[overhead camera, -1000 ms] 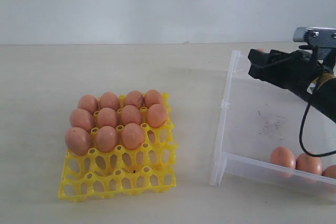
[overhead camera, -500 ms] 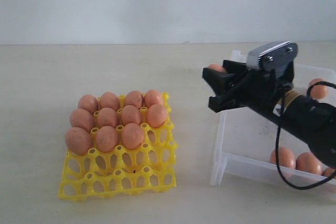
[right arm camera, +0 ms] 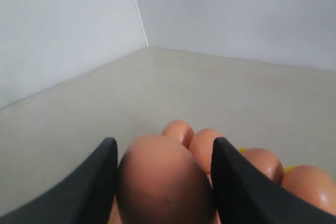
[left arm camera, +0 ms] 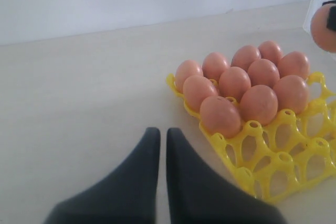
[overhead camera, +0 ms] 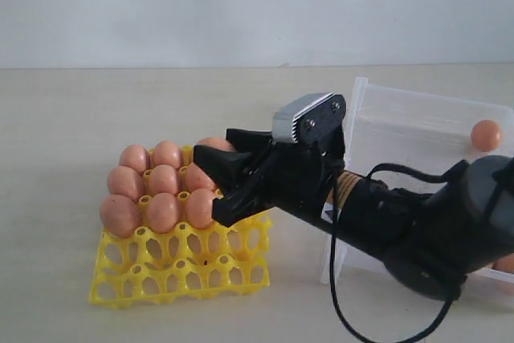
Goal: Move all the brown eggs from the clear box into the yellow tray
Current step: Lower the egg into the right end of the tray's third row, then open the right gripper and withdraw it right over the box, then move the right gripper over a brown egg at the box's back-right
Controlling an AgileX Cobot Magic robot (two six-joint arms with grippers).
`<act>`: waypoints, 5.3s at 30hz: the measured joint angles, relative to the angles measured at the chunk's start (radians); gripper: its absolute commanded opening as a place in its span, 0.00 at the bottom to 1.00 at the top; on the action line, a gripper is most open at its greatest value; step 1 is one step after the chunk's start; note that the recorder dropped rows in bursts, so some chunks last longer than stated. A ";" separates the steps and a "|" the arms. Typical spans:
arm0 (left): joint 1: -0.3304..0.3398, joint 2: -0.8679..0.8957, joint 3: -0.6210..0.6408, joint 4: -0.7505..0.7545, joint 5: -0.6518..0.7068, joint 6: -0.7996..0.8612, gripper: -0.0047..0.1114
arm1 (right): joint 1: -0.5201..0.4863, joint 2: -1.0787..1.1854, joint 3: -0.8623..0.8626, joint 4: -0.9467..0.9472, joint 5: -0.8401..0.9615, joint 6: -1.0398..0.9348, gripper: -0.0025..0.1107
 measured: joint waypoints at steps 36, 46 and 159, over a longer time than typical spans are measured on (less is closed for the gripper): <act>0.000 0.000 0.000 0.000 0.000 0.000 0.08 | 0.176 0.069 0.064 0.470 0.005 0.067 0.02; 0.000 0.000 0.000 0.000 0.000 0.000 0.08 | 0.176 0.069 0.029 0.488 0.063 0.067 0.02; 0.000 0.000 0.000 0.000 0.000 0.000 0.08 | -0.322 -0.500 -0.040 0.700 0.442 -0.983 0.02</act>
